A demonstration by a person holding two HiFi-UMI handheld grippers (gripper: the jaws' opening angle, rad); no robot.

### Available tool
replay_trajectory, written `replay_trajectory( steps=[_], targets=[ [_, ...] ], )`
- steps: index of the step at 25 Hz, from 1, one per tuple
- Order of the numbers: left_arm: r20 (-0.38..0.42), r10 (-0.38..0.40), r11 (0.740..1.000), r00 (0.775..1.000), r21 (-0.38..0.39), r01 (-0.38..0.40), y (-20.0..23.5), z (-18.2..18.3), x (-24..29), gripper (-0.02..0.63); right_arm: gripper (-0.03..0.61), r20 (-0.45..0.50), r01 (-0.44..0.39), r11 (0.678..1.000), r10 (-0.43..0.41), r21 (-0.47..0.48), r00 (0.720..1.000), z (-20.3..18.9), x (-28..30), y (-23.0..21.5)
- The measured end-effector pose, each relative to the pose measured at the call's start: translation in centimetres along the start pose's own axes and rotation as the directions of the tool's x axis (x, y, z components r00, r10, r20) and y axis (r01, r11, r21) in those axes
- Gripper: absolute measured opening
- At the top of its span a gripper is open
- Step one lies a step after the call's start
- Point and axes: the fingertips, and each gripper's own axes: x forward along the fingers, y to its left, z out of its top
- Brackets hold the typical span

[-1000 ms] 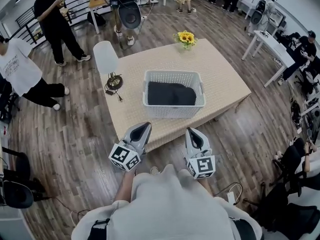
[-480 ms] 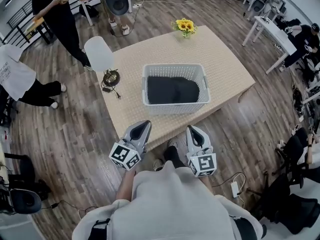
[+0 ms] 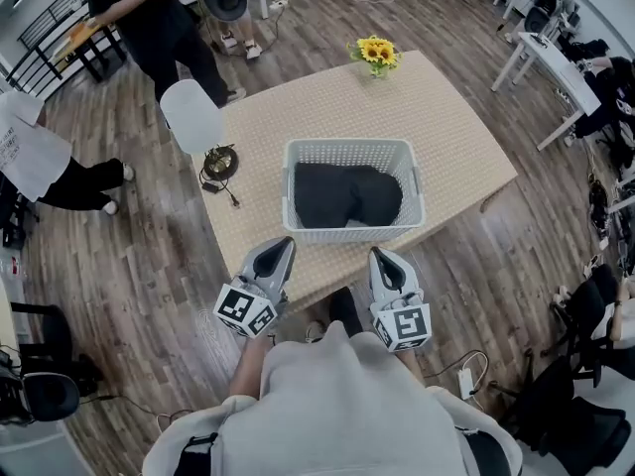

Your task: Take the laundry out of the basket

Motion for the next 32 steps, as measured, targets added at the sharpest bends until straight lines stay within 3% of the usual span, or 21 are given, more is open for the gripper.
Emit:
replay_trajectory(
  steps=[7,17,26,32],
  targets=[
    [0.04,0.023,0.998,0.999,0.051,-0.025,3.5,3.2,6.7,0.008,-0.002,0.066,-0.006,1.0,0.008,-0.023,0.998,3.6,6.1,-5.5],
    [0.077,0.136,0.981,0.988,0.126,-0.145,7.2,6.7,12.9,0.008,-0.002,0.128,-0.107,0.994,0.108,-0.015,0.986,6.7,14.0,-11.7],
    [0.04,0.207,0.971,0.977,0.111,-0.211,10.4,5.9,13.2,0.008,-0.002,0.084,-0.139,0.99,0.137,0.013,0.987,5.6,17.3,-12.2],
    [0.006,0.171,0.982,0.985,0.078,-0.171,13.0,4.8,12.9,0.008,-0.002,0.05,-0.06,0.997,0.058,0.04,0.997,4.5,17.9,-12.0]
  ],
)
